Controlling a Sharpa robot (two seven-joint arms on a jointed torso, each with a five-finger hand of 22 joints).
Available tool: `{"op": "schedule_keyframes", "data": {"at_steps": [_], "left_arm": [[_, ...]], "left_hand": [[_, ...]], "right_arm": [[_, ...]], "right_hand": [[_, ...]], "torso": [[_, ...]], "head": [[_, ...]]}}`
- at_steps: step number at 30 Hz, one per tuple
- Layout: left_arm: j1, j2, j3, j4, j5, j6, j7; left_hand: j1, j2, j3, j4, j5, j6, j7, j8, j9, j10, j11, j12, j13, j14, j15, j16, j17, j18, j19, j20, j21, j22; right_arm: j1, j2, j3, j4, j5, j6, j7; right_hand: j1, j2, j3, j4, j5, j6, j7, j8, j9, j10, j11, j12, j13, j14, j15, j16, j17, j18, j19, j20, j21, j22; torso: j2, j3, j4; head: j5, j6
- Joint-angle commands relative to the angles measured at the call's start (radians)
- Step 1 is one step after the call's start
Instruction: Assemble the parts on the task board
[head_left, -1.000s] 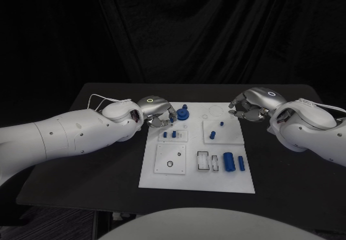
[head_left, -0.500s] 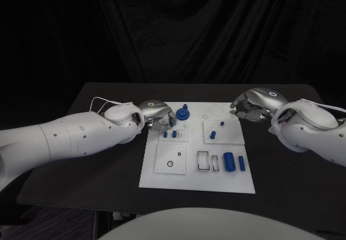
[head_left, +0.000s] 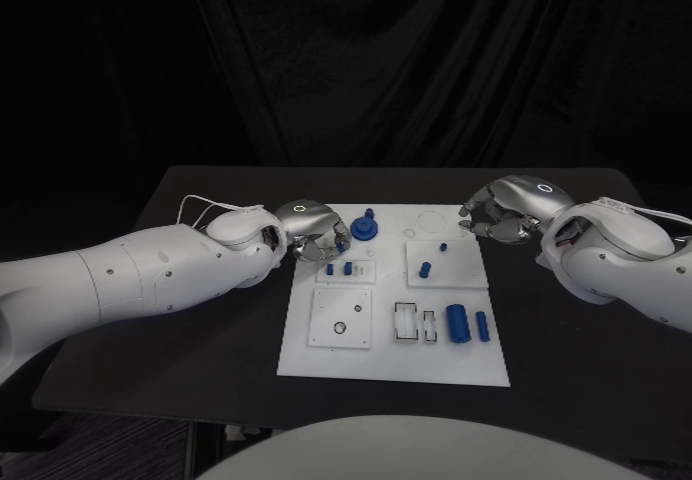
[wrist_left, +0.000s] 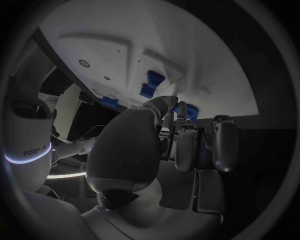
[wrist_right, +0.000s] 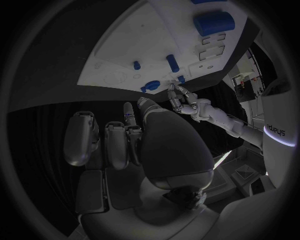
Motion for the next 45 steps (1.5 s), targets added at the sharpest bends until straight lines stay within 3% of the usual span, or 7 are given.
{"op": "schedule_keyframes", "data": {"at_steps": [1,4,35,45], "left_arm": [[-0.003,0.002,0.0,0.002,0.001,-0.033,0.014],[-0.003,0.004,0.0,0.0,0.001,-0.039,0.014],[-0.005,0.021,0.0,-0.012,0.001,0.0,-0.006],[-0.005,0.016,0.0,-0.008,0.001,-0.027,-0.017]], "left_hand": [[-0.007,-0.001,0.006,-0.003,0.0,0.01,0.001,-0.003,0.0,0.012,0.002,-0.004,-0.002,-0.007,0.002,-0.003,0.03,-0.007,-0.003,-0.001,-0.001,0.191],[-0.006,-0.001,0.007,-0.004,0.0,0.01,0.001,-0.003,0.0,0.013,0.002,-0.004,-0.003,-0.007,0.002,-0.003,0.03,-0.007,-0.002,-0.001,0.0,0.192],[-0.007,-0.004,0.006,-0.008,-0.014,0.006,0.004,-0.008,-0.004,0.028,0.006,-0.007,-0.007,-0.015,0.006,-0.008,0.016,-0.005,-0.01,-0.001,-0.008,0.189],[-0.001,-0.006,0.011,-0.017,-0.012,0.0,0.003,-0.012,-0.008,0.027,0.009,-0.014,-0.011,-0.017,0.008,-0.009,0.014,-0.004,-0.011,-0.001,-0.009,0.189]], "right_arm": [[-0.003,-0.002,0.001,0.001,-0.003,-0.002,-0.011],[-0.003,-0.001,0.001,0.001,-0.003,-0.001,-0.012],[-0.003,0.004,0.001,-0.001,-0.003,0.009,-0.017],[-0.003,0.005,0.001,-0.001,-0.003,0.012,-0.017]], "right_hand": [[0.001,-0.003,0.005,0.002,0.003,0.004,0.001,-0.006,-0.002,0.022,0.003,-0.002,0.174,0.072,0.005,-0.002,0.126,0.006,-0.003,0.006,-0.002,0.17],[0.002,-0.004,0.005,0.002,0.003,0.005,0.001,-0.006,-0.002,0.022,0.003,-0.001,0.175,0.072,0.005,0.0,0.127,0.006,-0.003,0.006,-0.002,0.171],[0.002,-0.005,0.006,0.002,0.002,0.001,0.002,-0.008,-0.003,0.022,0.003,-0.002,0.175,0.071,0.005,-0.001,0.127,0.006,-0.004,0.006,-0.005,0.17],[0.003,-0.006,0.008,0.001,-0.002,-0.004,0.002,-0.012,-0.006,0.021,0.0,-0.004,0.173,0.071,0.004,-0.001,0.126,0.006,-0.004,0.005,-0.006,0.17]], "torso": [[0.0,0.0006,0.0005],[-0.001,0.0011,-0.0017],[0.0,0.0014,-0.0011],[-0.001,0.0002,0.0007]], "head": [[0.0,0.0],[0.002,0.0],[-0.005,0.0],[-0.006,0.0]]}}
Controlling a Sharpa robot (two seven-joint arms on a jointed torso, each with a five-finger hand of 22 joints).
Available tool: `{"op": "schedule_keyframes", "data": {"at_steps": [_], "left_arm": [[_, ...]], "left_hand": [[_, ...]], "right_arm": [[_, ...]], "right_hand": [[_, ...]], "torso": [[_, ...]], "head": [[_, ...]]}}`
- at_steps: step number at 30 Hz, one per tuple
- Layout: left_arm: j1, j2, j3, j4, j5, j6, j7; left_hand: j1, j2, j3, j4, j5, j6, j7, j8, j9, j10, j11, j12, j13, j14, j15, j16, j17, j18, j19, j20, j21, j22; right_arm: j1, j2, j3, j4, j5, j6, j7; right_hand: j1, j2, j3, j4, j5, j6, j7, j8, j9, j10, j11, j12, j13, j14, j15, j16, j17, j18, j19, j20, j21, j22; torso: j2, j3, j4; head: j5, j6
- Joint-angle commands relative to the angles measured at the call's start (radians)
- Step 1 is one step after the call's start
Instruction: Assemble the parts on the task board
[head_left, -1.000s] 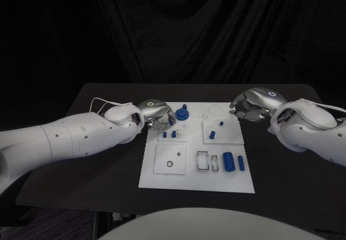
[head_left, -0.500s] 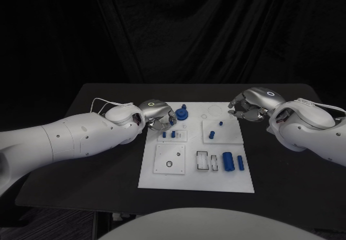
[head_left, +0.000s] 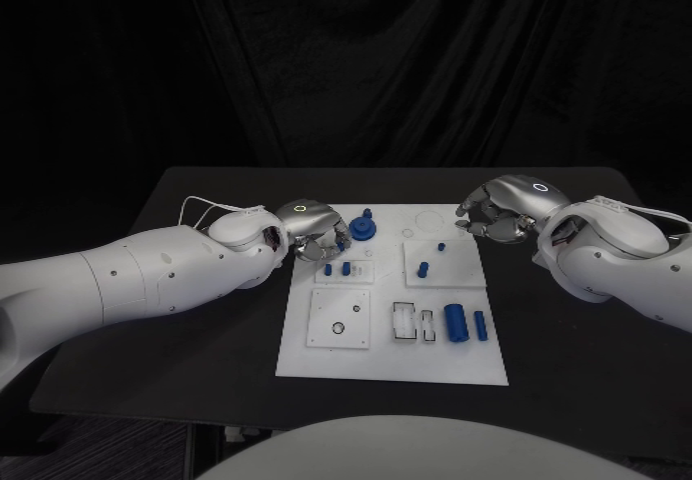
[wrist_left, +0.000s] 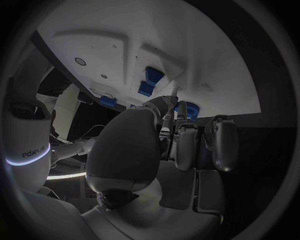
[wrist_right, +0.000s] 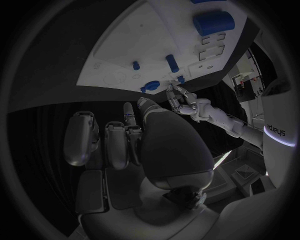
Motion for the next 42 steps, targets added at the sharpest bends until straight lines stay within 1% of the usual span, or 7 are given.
{"op": "schedule_keyframes", "data": {"at_steps": [1,5,16,23,30,38,42], "left_arm": [[-0.002,-0.001,0.001,0.004,0.001,-0.014,-0.006],[-0.002,-0.002,0.001,0.006,0.001,-0.014,-0.007],[-0.002,0.001,0.001,0.008,0.001,-0.002,-0.003],[-0.002,0.003,0.001,0.013,0.001,0.007,-0.004],[-0.002,0.002,0.001,0.015,0.001,0.016,-0.006],[-0.003,0.003,0.001,0.007,0.001,0.028,-0.011],[-0.003,0.004,0.001,0.006,0.001,0.029,-0.011]], "left_hand": [[-0.001,-0.006,0.0,-0.006,-0.002,-0.003,0.0,-0.004,-0.001,0.007,0.003,-0.002,-0.001,-0.01,0.0,-0.005,0.014,-0.005,-0.007,0.003,-0.005,0.189],[0.0,-0.007,0.002,-0.008,-0.001,-0.005,0.0,-0.005,-0.003,0.005,0.004,-0.005,-0.003,-0.011,0.001,-0.006,0.011,-0.005,-0.007,0.003,-0.004,0.189],[-0.003,-0.008,0.005,-0.009,-0.009,-0.019,-0.003,-0.008,-0.009,0.003,0.006,-0.012,-0.006,-0.018,0.003,-0.011,-0.001,-0.003,-0.014,0.003,-0.012,0.186],[-0.005,-0.007,0.005,-0.008,-0.015,-0.021,-0.003,-0.007,-0.011,0.004,0.006,-0.013,-0.007,-0.019,0.003,-0.012,-0.001,-0.003,-0.014,0.003,-0.012,0.186],[-0.006,-0.006,0.005,-0.007,-0.019,-0.022,-0.003,-0.007,-0.012,0.006,0.006,-0.013,-0.007,-0.018,0.004,-0.012,0.0,-0.003,-0.014,0.003,-0.012,0.186],[-0.006,-0.004,0.006,-0.007,-0.021,-0.02,-0.001,-0.005,-0.012,0.008,0.006,-0.013,-0.006,-0.021,0.004,-0.013,-0.004,-0.002,-0.016,0.003,-0.014,0.185],[-0.004,-0.005,0.007,-0.01,-0.022,-0.022,-0.002,-0.006,-0.014,0.005,0.009,-0.015,-0.007,-0.022,0.005,-0.014,-0.006,-0.002,-0.018,0.003,-0.016,0.185]], "right_arm": [[-0.003,0.0,0.001,0.0,-0.003,0.007,-0.016],[-0.003,0.0,0.001,0.0,-0.003,0.008,-0.016],[-0.003,0.002,0.001,-0.002,-0.003,0.011,-0.016],[-0.003,0.003,0.001,-0.002,-0.003,0.012,-0.016],[-0.004,0.004,0.001,-0.003,-0.003,0.011,-0.015],[-0.004,0.005,0.001,-0.003,-0.003,0.009,-0.015],[-0.004,0.004,0.001,-0.003,-0.003,0.009,-0.015]], "right_hand": [[0.003,-0.006,0.005,-0.002,-0.002,-0.004,0.002,-0.005,-0.002,0.021,0.0,-0.004,0.173,0.071,0.004,-0.001,0.126,0.007,-0.004,0.005,-0.006,0.17],[0.004,-0.006,0.006,-0.002,-0.002,-0.006,0.002,-0.006,-0.002,0.021,0.0,-0.004,0.173,0.071,0.003,-0.001,0.126,0.007,-0.004,0.005,-0.006,0.17],[0.004,-0.006,0.006,-0.002,-0.002,-0.006,0.002,-0.006,-0.002,0.021,0.0,-0.004,0.173,0.071,0.003,-0.001,0.126,0.007,-0.004,0.005,-0.006,0.17],[0.004,-0.006,0.007,-0.002,-0.002,-0.007,0.002,-0.007,-0.003,0.02,-0.001,-0.004,0.172,0.071,0.003,-0.002,0.126,0.007,-0.005,0.004,-0.008,0.17],[0.003,-0.006,0.007,-0.001,-0.003,-0.006,0.002,-0.006,-0.003,0.02,0.0,-0.004,0.172,0.071,0.003,-0.002,0.126,0.007,-0.004,0.004,-0.007,0.17],[0.003,-0.006,0.007,-0.001,-0.004,-0.005,0.002,-0.006,-0.003,0.02,0.0,-0.005,0.172,0.071,0.003,-0.002,0.126,0.007,-0.004,0.004,-0.007,0.17],[0.003,-0.006,0.007,-0.001,-0.004,-0.005,0.002,-0.006,-0.003,0.02,0.0,-0.005,0.172,0.071,0.003,-0.002,0.126,0.007,-0.004,0.004,-0.007,0.17]], "torso": [[-0.001,-0.0012,0.0015],[0.0,-0.0021,0.0014],[0.001,-0.0009,0.0027],[0.0,-0.0017,0.0013],[0.0,-0.0012,-0.0006],[-0.001,-0.0006,0.0012],[0.0,-0.0003,0.0008]], "head": [[0.001,0.0],[0.003,0.0],[0.002,0.0],[0.003,0.0],[0.006,0.0],[0.004,0.0],[0.006,0.0]]}}
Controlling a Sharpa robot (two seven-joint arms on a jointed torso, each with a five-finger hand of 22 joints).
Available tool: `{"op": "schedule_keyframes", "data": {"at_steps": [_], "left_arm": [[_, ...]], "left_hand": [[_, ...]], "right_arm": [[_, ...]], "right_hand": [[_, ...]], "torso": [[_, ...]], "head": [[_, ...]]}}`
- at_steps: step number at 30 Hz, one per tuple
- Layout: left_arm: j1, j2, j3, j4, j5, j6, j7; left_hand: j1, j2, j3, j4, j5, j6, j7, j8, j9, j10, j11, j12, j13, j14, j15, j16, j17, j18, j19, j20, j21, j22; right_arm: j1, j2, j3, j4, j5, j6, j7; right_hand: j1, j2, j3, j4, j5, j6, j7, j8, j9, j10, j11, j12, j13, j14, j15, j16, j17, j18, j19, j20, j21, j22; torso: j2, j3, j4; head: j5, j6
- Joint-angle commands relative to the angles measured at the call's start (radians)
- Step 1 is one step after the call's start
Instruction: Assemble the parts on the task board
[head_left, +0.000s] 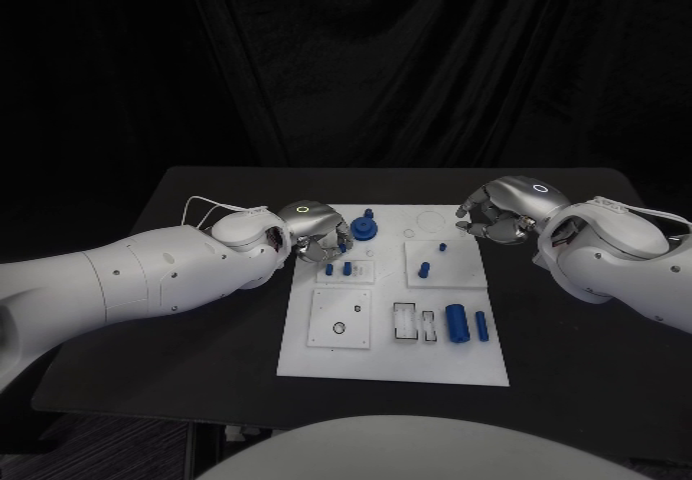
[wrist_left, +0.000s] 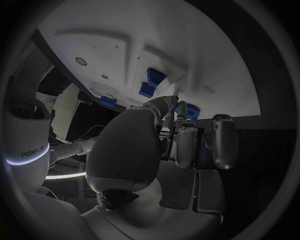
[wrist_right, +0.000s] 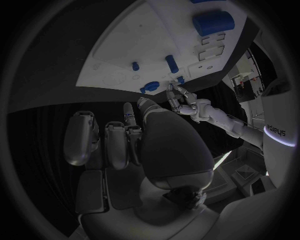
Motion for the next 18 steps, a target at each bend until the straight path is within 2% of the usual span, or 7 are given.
{"op": "schedule_keyframes", "data": {"at_steps": [1,3,4,5,11,18], "left_arm": [[-0.003,0.002,0.0,0.0,0.001,0.014,0.002],[-0.003,0.003,0.0,-0.001,0.001,0.015,0.003],[-0.004,0.004,0.0,-0.001,0.001,0.016,0.003],[-0.004,0.004,0.0,-0.001,0.001,0.017,0.003],[-0.005,0.005,0.0,-0.004,0.001,0.023,-0.002],[-0.006,0.003,0.0,-0.006,0.001,0.018,-0.004]], "left_hand": [[-0.004,-0.006,0.003,-0.007,-0.009,-0.013,-0.002,0.001,-0.004,0.0,0.008,-0.009,-0.003,-0.009,0.001,-0.006,-0.003,-0.002,-0.008,0.0,-0.006,0.185],[-0.005,-0.008,0.007,-0.01,-0.014,-0.045,-0.02,-0.002,-0.016,-0.01,0.021,-0.018,-0.005,-0.011,0.014,-0.007,-0.005,-0.002,-0.01,0.003,-0.009,0.184],[-0.007,-0.009,0.008,-0.01,-0.028,-0.071,-0.028,-0.002,-0.027,-0.016,0.025,-0.022,-0.006,-0.012,0.017,-0.008,-0.008,-0.001,-0.012,0.006,-0.011,0.183],[-0.011,-0.01,0.009,-0.008,-0.06,-0.095,-0.037,-0.002,-0.039,-0.027,0.028,-0.028,-0.007,-0.016,0.02,-0.01,-0.012,-0.001,-0.015,0.009,-0.015,0.182],[-0.02,-0.018,0.006,0.0,-0.106,-0.164,-0.062,-0.002,-0.083,-0.086,0.041,-0.049,-0.007,-0.029,0.03,-0.017,-0.03,0.003,-0.029,0.019,-0.032,0.177],[-0.024,-0.02,-0.003,0.008,-0.131,-0.197,-0.078,-0.001,-0.112,-0.128,0.048,-0.056,-0.002,-0.041,0.035,-0.022,-0.044,0.006,-0.039,0.025,-0.047,0.173]], "right_arm": [[-0.003,0.0,0.001,0.001,-0.003,0.003,-0.014],[-0.003,0.0,0.001,0.001,-0.003,0.002,-0.014],[-0.003,0.0,0.001,0.001,-0.003,0.002,-0.014],[-0.003,0.001,0.001,0.001,-0.003,0.002,-0.014],[-0.003,0.002,0.001,0.001,-0.003,0.001,-0.013],[-0.003,0.002,0.001,0.0,-0.003,0.003,-0.014]], "right_hand": [[0.003,-0.006,0.004,0.002,-0.004,-0.005,0.002,-0.004,-0.001,0.02,0.0,-0.005,0.172,0.071,0.003,-0.002,0.126,0.007,-0.004,0.004,-0.002,0.17],[0.003,-0.006,0.004,0.002,-0.004,-0.005,0.002,-0.004,-0.001,0.02,0.0,-0.005,0.172,0.071,0.003,-0.002,0.126,0.007,-0.004,0.004,-0.002,0.17],[0.003,-0.006,0.004,0.002,-0.004,-0.005,0.002,-0.004,-0.001,0.02,0.0,-0.005,0.172,0.071,0.003,-0.002,0.126,0.007,-0.004,0.004,-0.002,0.17],[0.003,-0.006,0.004,0.002,-0.004,-0.005,0.002,-0.004,-0.001,0.02,0.0,-0.005,0.172,0.071,0.003,-0.002,0.126,0.007,-0.004,0.004,-0.002,0.17],[0.003,-0.007,0.004,0.001,-0.004,-0.005,0.002,-0.004,-0.001,0.019,0.0,-0.005,0.171,0.071,0.003,-0.002,0.126,0.007,-0.005,0.004,-0.004,0.169],[0.003,-0.007,0.004,0.001,-0.004,-0.006,0.002,-0.005,-0.002,0.019,0.0,-0.006,0.171,0.071,0.003,-0.003,0.125,0.007,-0.005,0.004,-0.003,0.169]], "torso": [[0.0,-0.0003,0.0001],[0.0,-0.0006,-0.0006],[0.001,-0.0007,-0.0007],[0.001,-0.0007,-0.0008],[0.001,-0.0008,0.0006],[0.0,-0.0004,-0.0005]], "head": [[0.002,0.0],[0.002,0.0],[0.001,0.0],[0.001,0.0],[0.0,0.0],[0.004,0.0]]}}
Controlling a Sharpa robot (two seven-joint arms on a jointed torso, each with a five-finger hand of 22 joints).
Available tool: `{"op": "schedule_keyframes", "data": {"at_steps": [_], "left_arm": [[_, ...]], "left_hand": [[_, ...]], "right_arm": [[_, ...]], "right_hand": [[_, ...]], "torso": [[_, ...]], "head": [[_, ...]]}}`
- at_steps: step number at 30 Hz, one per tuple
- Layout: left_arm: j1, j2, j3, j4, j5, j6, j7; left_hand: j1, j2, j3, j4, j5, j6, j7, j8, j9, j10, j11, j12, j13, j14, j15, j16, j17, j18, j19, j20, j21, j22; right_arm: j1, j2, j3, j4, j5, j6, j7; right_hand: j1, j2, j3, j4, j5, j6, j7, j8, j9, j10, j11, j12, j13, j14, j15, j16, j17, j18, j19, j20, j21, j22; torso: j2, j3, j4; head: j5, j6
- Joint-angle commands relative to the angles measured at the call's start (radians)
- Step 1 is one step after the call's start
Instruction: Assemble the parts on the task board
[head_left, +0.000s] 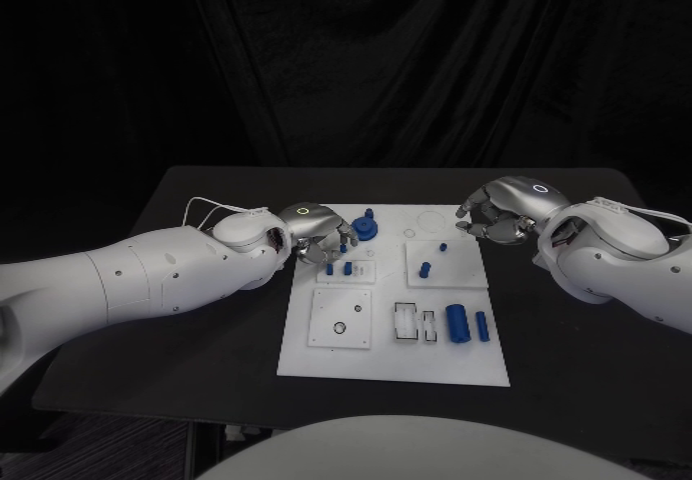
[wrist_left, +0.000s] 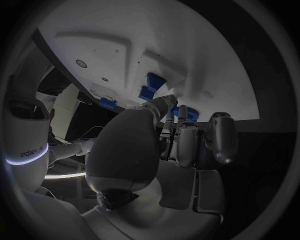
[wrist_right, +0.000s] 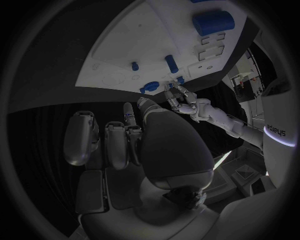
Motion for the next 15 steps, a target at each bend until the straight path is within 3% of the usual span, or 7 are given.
{"op": "schedule_keyframes", "data": {"at_steps": [1,7,14,15], "left_arm": [[-0.002,0.0,0.001,0.001,0.001,0.003,0.0],[-0.002,-0.006,0.001,0.001,0.001,-0.037,-0.001],[-0.002,-0.029,0.001,-0.002,0.001,-0.187,0.005],[-0.002,-0.035,0.001,-0.004,0.001,-0.214,0.009]], "left_hand": [[-0.006,-0.002,-0.002,0.007,-0.01,-0.012,-0.004,-0.001,-0.009,-0.017,0.0,-0.007,0.003,-0.008,0.001,-0.007,-0.006,0.007,-0.01,0.002,-0.009,0.172],[-0.006,-0.003,-0.012,0.011,-0.029,-0.031,-0.015,-0.001,-0.026,-0.041,0.004,-0.007,0.009,-0.013,0.004,-0.009,-0.012,0.008,-0.015,0.005,-0.017,0.171],[0.005,0.0,-0.018,0.009,-0.028,-0.039,-0.019,0.001,-0.038,-0.071,0.008,0.001,0.017,-0.018,0.008,-0.01,-0.018,0.01,-0.022,0.007,-0.027,0.168],[0.004,0.001,-0.028,0.017,-0.029,-0.033,-0.021,0.003,-0.044,-0.093,0.008,0.017,0.027,-0.057,0.007,-0.034,-0.068,0.021,-0.059,0.009,-0.072,0.153]], "right_arm": [[-0.003,0.0,0.001,0.0,-0.003,0.003,-0.014],[-0.003,-0.001,0.001,0.001,-0.003,0.002,-0.013],[-0.003,-0.007,0.001,0.004,-0.003,0.002,-0.012],[-0.003,-0.009,0.001,0.005,-0.003,0.001,-0.012]], "right_hand": [[0.003,-0.007,0.004,0.001,-0.004,-0.006,0.002,-0.005,-0.002,0.019,0.0,-0.006,0.171,0.071,0.003,-0.003,0.125,0.007,-0.005,0.004,-0.003,0.17],[0.003,-0.007,0.004,0.001,-0.004,-0.006,0.002,-0.005,-0.002,0.019,0.0,-0.006,0.171,0.071,0.003,-0.003,0.125,0.007,-0.005,0.004,-0.003,0.17],[0.003,-0.008,0.005,0.001,-0.004,-0.006,0.002,-0.004,-0.002,0.018,0.0,-0.008,0.169,0.071,0.003,-0.003,0.125,0.007,-0.005,0.004,-0.005,0.169],[0.003,-0.008,0.005,0.001,-0.004,-0.006,0.002,-0.004,-0.002,0.016,0.0,-0.009,0.168,0.07,0.003,-0.005,0.124,0.008,-0.006,0.004,-0.007,0.169]], "torso": [[0.0,0.0001,-0.0002],[0.0,0.0002,0.0001],[0.0,0.0,0.0009],[0.0,0.0,0.0007]], "head": [[0.002,0.0],[0.002,0.0],[0.006,0.0],[0.009,0.0]]}}
